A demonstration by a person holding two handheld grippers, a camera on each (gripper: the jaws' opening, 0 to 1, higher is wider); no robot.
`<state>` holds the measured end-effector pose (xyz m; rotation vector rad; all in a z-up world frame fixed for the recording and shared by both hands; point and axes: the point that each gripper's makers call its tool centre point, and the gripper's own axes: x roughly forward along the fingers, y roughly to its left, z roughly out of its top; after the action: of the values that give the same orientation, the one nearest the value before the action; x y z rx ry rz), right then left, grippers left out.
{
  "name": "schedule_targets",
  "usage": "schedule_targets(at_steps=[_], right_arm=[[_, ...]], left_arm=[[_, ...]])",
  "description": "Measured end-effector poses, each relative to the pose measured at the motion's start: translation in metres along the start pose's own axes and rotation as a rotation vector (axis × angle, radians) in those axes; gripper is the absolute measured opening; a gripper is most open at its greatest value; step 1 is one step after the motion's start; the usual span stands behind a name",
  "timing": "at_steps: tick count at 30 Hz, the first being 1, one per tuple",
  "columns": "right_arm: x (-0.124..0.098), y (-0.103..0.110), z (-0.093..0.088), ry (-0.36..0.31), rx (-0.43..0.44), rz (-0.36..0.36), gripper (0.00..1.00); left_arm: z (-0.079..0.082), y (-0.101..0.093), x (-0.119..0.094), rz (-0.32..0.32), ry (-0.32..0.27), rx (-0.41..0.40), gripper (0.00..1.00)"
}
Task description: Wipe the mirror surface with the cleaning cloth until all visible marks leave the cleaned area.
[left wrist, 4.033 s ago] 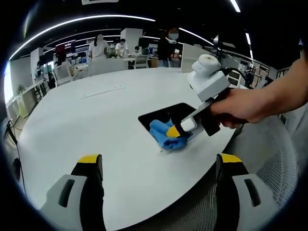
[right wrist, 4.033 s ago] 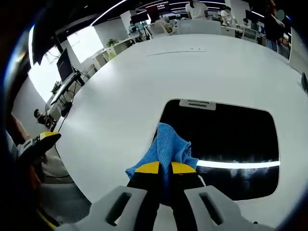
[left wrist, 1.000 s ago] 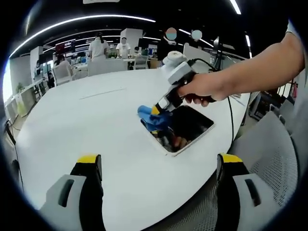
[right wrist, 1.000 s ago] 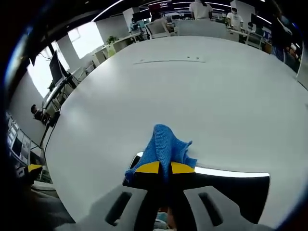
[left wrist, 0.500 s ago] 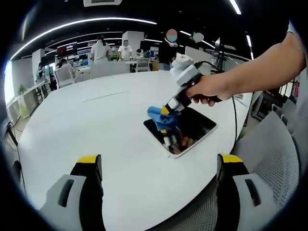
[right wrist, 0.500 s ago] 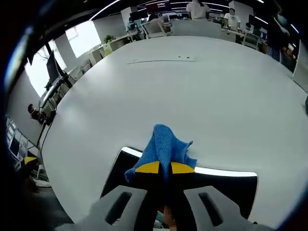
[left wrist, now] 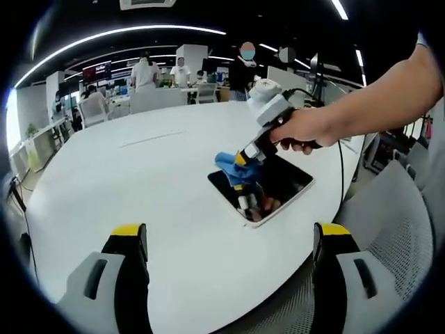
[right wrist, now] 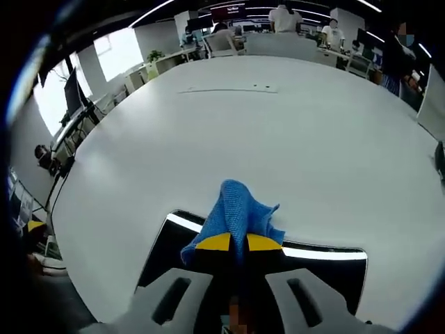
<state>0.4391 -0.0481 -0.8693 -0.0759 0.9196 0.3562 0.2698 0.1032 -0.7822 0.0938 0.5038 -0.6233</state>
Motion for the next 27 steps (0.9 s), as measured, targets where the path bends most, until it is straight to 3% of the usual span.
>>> schedule_targets(at_steps=[22, 27], right_arm=[[-0.022, 0.014, -0.029, 0.003, 0.042, 0.016, 0.00], [-0.029, 0.020, -0.037, 0.008, 0.048, 0.028, 0.00]], left_arm=[[0.002, -0.005, 0.000, -0.020, -0.006, -0.004, 0.99], [0.005, -0.013, -0.001, -0.061, -0.015, -0.037, 0.99]])
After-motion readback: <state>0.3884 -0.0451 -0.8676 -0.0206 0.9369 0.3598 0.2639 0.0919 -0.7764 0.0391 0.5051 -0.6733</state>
